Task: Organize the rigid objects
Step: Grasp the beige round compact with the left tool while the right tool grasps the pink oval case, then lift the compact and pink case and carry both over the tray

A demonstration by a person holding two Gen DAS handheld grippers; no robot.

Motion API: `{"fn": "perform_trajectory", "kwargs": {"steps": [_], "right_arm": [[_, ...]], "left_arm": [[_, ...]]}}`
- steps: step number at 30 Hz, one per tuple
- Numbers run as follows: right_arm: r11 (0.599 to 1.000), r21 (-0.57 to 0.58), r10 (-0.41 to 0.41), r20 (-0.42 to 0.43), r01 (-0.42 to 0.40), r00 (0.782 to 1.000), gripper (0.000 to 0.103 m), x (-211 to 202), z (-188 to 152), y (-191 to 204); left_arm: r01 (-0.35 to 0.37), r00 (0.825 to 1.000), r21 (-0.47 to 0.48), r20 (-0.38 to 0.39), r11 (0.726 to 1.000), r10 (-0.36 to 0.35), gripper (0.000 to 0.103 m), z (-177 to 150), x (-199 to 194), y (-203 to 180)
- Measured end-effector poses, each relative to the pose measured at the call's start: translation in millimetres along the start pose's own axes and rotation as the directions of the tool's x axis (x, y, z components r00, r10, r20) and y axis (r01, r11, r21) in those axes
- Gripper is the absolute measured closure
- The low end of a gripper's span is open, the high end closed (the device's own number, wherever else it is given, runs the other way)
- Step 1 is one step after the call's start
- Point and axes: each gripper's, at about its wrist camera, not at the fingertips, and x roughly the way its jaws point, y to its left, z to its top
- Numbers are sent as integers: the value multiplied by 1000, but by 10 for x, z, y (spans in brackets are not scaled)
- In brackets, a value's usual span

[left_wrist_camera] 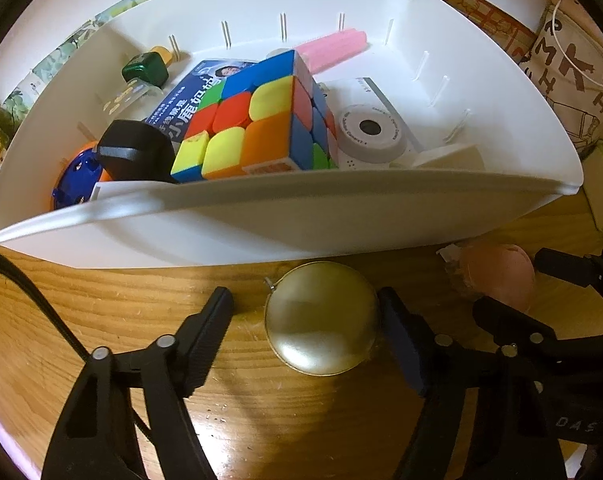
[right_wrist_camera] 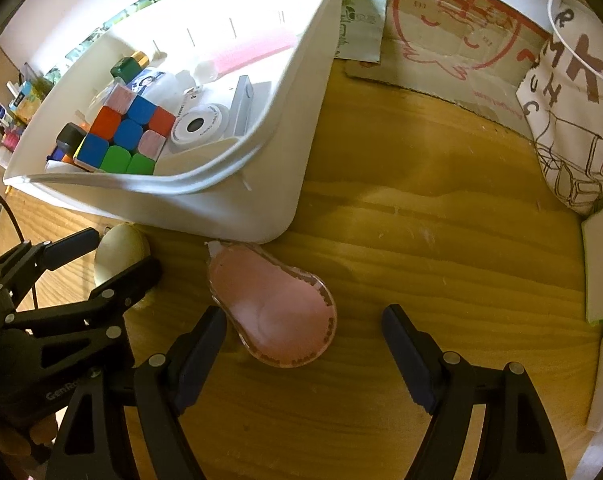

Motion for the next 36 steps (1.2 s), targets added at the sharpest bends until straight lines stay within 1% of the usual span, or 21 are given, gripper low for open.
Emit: {"fn": "perform_trajectory", "kwargs": {"steps": [1, 5, 9, 11, 15, 19, 28, 36], "right_arm": [[1000, -5, -3, 1, 3, 1000, 22, 2, 6, 14], [999, -29, -15, 4, 15, 1000, 22, 20, 20, 71], [998, -52, -27, 9, 27, 1000, 23, 44, 32, 145], [997, -67, -32, 17, 33, 999, 28, 41, 34, 176], [996, -87, -36, 23, 38, 999, 32, 53, 47, 253], [993, -111, -32, 35, 36, 999, 41, 42, 25, 394], [993, -115, -30, 22, 32, 999, 41, 81, 37, 507], [994, -108, 11, -32, -15, 999, 41, 85, -59, 719]], "left_arm": [[2, 1000, 2, 1, 1000, -2, 31, 6, -3, -6], [4, 1000, 2, 6, 1000, -4, 44, 8, -34, 2], [6, 1000, 4, 4, 1000, -6, 44, -24, -82, 29], [5, 1000, 7, -1, 1000, -5, 44, -25, -87, 26], [4, 1000, 7, -7, 1000, -4, 44, -88, -137, 79], [-3, 1000, -9, -16, 1000, 3, 44, -126, -150, 119], [-21, 999, -59, -29, 998, 19, 44, -364, -243, 301], [-35, 999, -107, -42, 994, 31, 44, -690, -364, 458]]}}
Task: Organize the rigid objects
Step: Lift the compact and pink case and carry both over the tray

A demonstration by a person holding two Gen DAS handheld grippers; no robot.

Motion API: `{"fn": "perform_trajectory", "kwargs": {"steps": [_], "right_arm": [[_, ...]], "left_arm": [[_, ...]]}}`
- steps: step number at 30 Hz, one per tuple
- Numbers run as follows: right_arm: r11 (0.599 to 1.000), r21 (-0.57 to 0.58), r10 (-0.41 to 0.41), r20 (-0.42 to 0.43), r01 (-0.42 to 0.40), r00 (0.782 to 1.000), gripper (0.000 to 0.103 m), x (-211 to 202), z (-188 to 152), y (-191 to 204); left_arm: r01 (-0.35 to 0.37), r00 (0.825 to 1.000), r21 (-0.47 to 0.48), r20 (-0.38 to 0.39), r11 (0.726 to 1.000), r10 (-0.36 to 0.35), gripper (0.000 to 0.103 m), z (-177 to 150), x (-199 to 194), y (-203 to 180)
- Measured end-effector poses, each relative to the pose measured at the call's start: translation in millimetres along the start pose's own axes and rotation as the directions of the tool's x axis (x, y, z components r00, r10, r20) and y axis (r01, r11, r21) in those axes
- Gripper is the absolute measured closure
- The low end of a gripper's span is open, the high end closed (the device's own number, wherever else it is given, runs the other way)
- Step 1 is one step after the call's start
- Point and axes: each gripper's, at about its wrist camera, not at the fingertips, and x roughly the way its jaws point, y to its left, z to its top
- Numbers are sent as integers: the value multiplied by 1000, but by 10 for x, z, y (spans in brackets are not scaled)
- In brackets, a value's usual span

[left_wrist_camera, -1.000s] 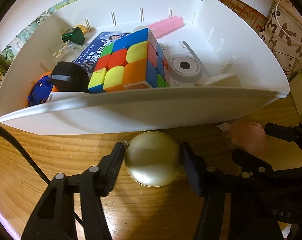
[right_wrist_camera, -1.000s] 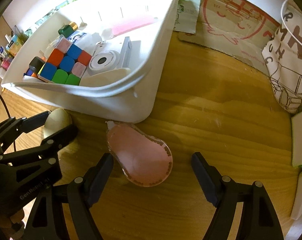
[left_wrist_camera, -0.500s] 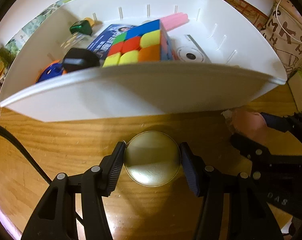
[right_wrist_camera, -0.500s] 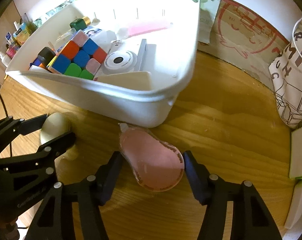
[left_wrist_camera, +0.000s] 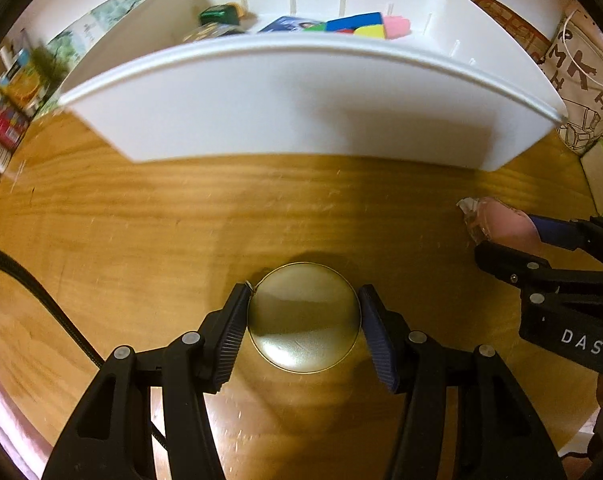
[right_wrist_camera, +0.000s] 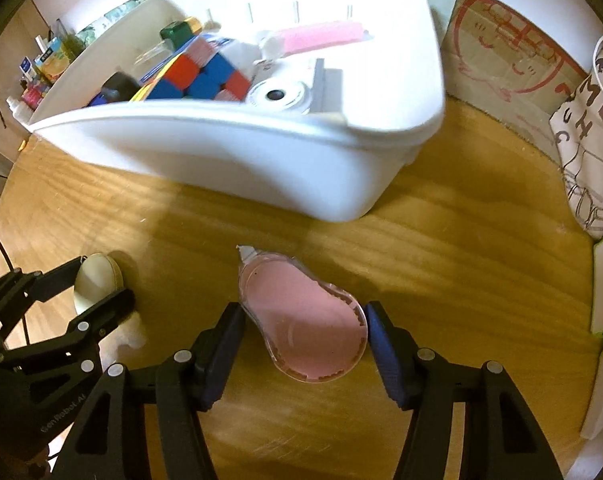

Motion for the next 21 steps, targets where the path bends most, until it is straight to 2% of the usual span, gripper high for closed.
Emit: {"fn": "perform_trajectory", "kwargs": {"steps": [15, 21], "right_arm": [[995, 0, 103, -73, -103, 992, 41, -45, -297, 474], [993, -25, 113, -75, -115, 991, 41, -60, -348, 708]], "left_arm": [[-15, 998, -84, -56, 996, 10, 44, -601, -233, 453], [27, 993, -169, -106, 985, -46, 44, -695, -307, 727]]}}
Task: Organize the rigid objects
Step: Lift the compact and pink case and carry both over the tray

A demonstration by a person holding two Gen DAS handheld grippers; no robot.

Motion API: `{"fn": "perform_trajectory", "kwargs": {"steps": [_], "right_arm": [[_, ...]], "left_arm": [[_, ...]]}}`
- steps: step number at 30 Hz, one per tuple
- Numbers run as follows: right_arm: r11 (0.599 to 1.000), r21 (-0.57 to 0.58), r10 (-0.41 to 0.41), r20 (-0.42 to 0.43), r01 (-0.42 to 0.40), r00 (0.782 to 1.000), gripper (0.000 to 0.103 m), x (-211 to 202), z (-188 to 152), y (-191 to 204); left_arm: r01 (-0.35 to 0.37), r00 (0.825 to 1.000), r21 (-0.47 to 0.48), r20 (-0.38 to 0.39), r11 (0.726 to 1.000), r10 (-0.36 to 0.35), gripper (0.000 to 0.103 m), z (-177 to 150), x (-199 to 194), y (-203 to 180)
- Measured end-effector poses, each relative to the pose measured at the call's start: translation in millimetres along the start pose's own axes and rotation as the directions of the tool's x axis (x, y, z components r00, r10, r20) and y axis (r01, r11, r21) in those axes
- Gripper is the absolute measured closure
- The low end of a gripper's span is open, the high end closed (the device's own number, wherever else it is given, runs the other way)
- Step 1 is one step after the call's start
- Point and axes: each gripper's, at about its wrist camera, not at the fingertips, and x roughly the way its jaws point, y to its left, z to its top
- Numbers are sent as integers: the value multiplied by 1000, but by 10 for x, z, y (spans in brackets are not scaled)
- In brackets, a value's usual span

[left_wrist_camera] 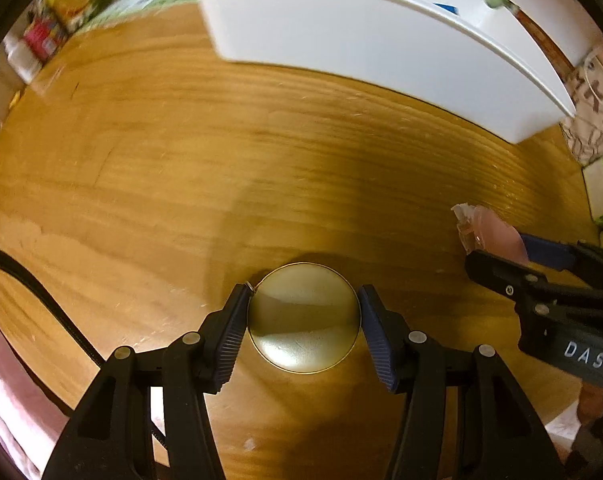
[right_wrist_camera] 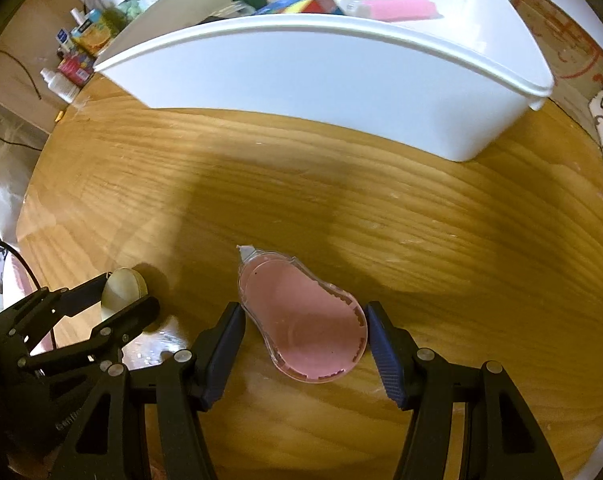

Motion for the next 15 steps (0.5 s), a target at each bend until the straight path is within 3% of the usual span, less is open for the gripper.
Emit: {"fn": "perform_trajectory", "kwargs": {"steps": [7, 15], "right_arm": [[1000, -4, 26, 16, -26, 1000, 41, -26, -29, 158], [1000, -27, 17, 87, -15, 996, 41, -235, 230, 418]], "left_arm": [[-48, 999, -39, -17, 998, 47, 44, 38, -123, 407], [-94, 994, -6, 47, 996, 95, 44, 331, -428, 748]]}}
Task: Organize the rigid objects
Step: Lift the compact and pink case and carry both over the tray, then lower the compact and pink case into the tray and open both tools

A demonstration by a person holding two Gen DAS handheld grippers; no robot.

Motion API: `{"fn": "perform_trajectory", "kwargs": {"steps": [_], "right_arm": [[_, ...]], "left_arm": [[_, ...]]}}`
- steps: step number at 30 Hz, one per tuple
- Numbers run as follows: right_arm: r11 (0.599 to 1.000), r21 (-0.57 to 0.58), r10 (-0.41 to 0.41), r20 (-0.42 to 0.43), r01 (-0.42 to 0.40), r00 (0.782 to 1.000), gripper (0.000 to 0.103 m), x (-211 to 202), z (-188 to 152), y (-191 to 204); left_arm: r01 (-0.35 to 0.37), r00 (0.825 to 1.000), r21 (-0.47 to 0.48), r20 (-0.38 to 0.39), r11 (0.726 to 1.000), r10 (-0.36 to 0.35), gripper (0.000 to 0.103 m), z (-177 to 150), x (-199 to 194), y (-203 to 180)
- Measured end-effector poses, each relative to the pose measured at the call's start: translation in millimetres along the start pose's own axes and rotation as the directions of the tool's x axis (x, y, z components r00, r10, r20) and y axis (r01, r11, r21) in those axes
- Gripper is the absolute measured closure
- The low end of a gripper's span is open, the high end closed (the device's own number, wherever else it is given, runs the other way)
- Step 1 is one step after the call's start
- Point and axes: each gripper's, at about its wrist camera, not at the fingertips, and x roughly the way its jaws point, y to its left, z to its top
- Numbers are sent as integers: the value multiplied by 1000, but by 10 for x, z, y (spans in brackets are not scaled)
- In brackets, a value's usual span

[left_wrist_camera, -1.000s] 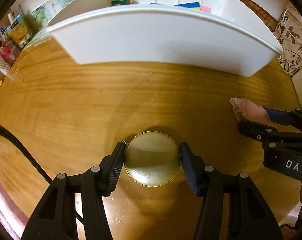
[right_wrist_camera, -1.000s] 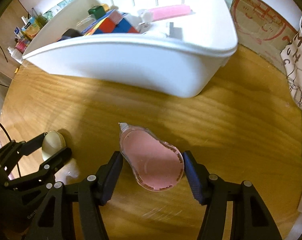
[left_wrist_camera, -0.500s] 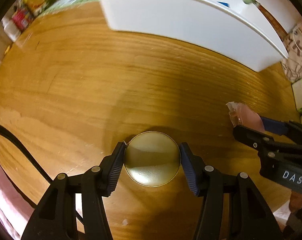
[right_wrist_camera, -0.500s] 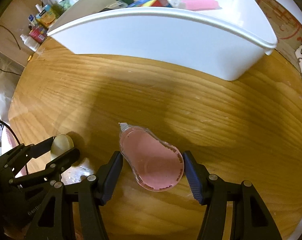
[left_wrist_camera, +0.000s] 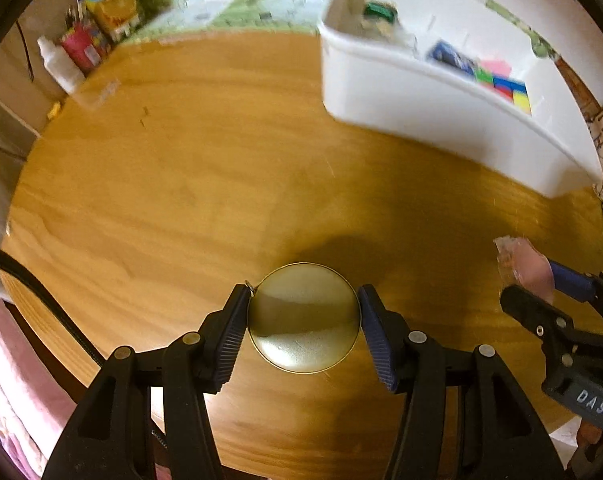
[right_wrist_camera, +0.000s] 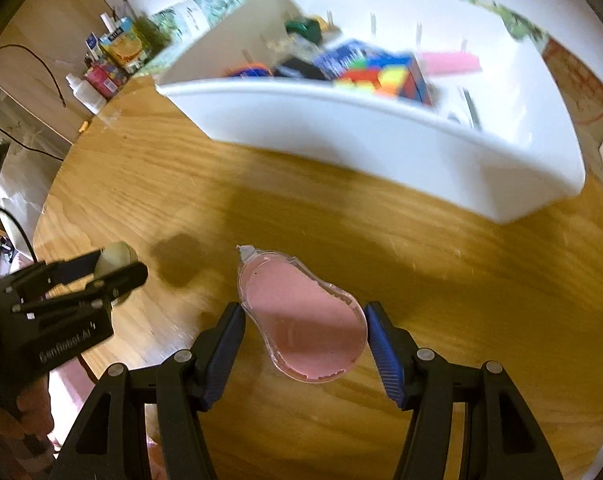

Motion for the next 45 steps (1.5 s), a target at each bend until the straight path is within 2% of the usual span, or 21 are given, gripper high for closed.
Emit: {"fn": "perform_trajectory", "kwargs": {"steps": [1, 4, 9, 10, 13, 16, 24, 30, 37, 40, 45], "right_arm": [[1000, 0, 0, 9, 0, 1000, 41, -25, 30, 30], [1000, 1, 9, 44, -9, 999, 41, -167, 102, 39], [1000, 2, 3, 108, -3, 994, 41, -335, 316, 180], [1000, 0, 0, 121, 0, 993, 41, -380, 335, 176], [999, -17, -38, 160, 42, 986, 41, -436, 464, 248], [995, -36, -85, 192, 93, 978, 41, -478, 567, 296], [993, -2, -117, 229, 121, 966, 41, -450, 837, 255], [992, 44, -125, 256, 118, 958, 41, -373, 954, 152], [989, 88, -139, 288, 119, 948, 41, -277, 1008, 27], [987, 100, -152, 314, 126, 937, 41, -241, 1025, -34], [984, 112, -170, 354, 139, 920, 41, -192, 1037, -112]], "left_arm": [[-4, 1000, 5, 7, 1000, 4, 44, 138, 36, -109], [-16, 999, 23, 51, 1000, 15, 44, 404, -51, -94], [-25, 993, 52, 121, 998, 19, 44, 636, -264, -134], [-25, 991, 61, 134, 998, 16, 44, 812, -298, -138], [-31, 983, 96, 182, 995, 13, 44, 1139, -397, -134], [-46, 976, 123, 219, 991, 18, 44, 1318, -460, -147], [-18, 953, 186, 299, 982, -39, 44, 1775, -584, -254], [26, 920, 261, 371, 965, -126, 44, 1936, -606, -417], [85, 867, 376, 428, 923, -254, 44, 1948, -575, -635], [114, 836, 419, 449, 901, -315, 44, 1934, -541, -725], [108, 810, 432, 484, 895, -331, 44, 1962, -456, -873]]}}
